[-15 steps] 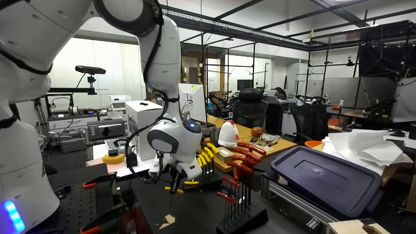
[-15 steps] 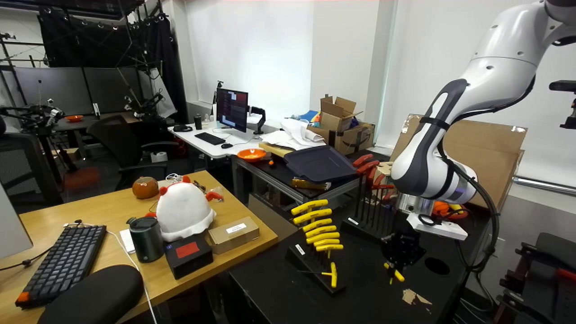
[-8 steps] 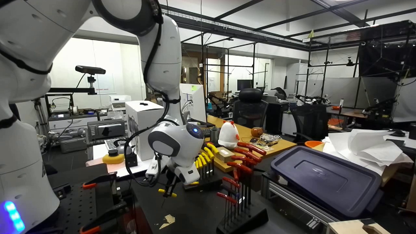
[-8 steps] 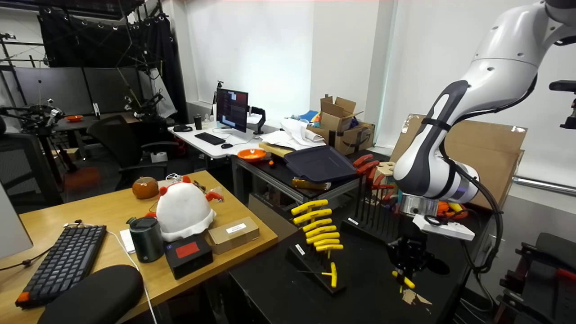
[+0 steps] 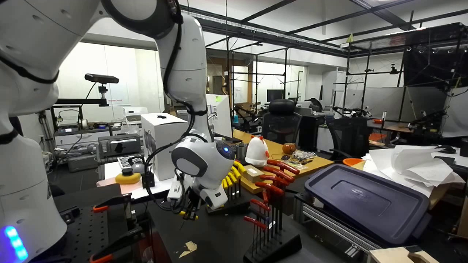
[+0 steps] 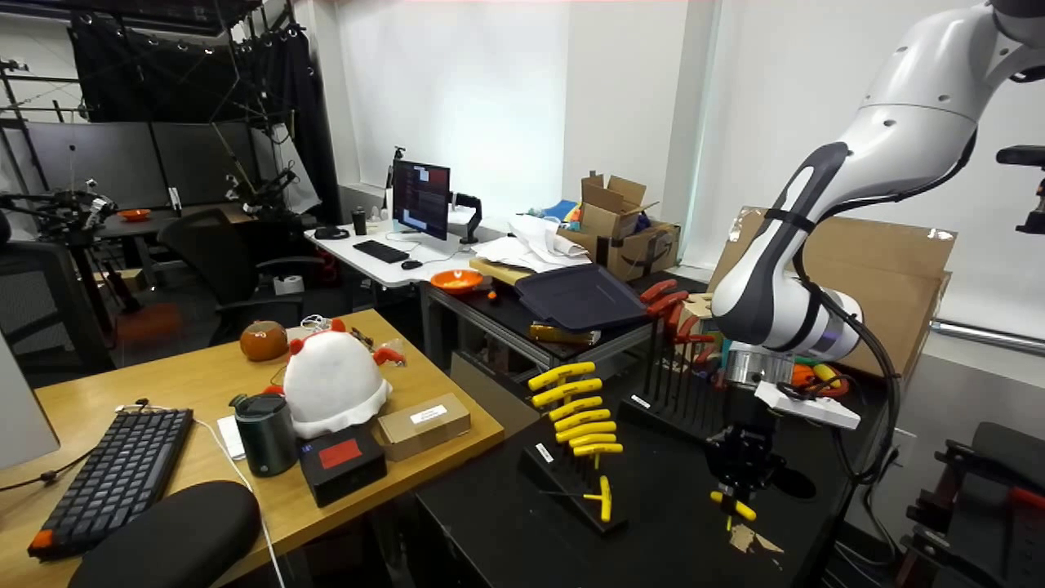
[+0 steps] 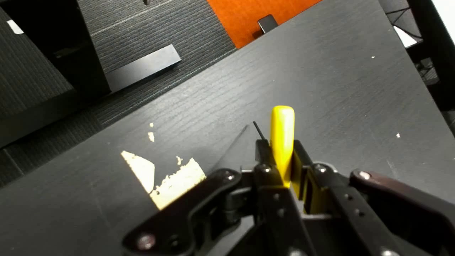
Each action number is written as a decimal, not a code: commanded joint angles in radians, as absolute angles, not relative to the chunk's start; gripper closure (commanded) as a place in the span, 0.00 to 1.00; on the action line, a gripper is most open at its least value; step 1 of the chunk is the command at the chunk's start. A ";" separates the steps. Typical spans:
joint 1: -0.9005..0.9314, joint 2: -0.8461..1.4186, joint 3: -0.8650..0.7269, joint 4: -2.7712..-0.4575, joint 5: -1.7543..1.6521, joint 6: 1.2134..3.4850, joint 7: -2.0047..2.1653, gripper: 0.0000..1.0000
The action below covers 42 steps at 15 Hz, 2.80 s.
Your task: Remove two yellow wrenches from the stand.
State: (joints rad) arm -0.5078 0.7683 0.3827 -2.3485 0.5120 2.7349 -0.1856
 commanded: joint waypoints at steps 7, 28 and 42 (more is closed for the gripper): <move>-0.531 0.804 0.363 -2.227 0.570 2.461 -0.410 0.96; -0.325 0.813 0.176 -2.220 0.699 2.460 -0.312 0.96; -0.185 0.769 0.133 -2.238 0.647 2.542 -0.167 0.00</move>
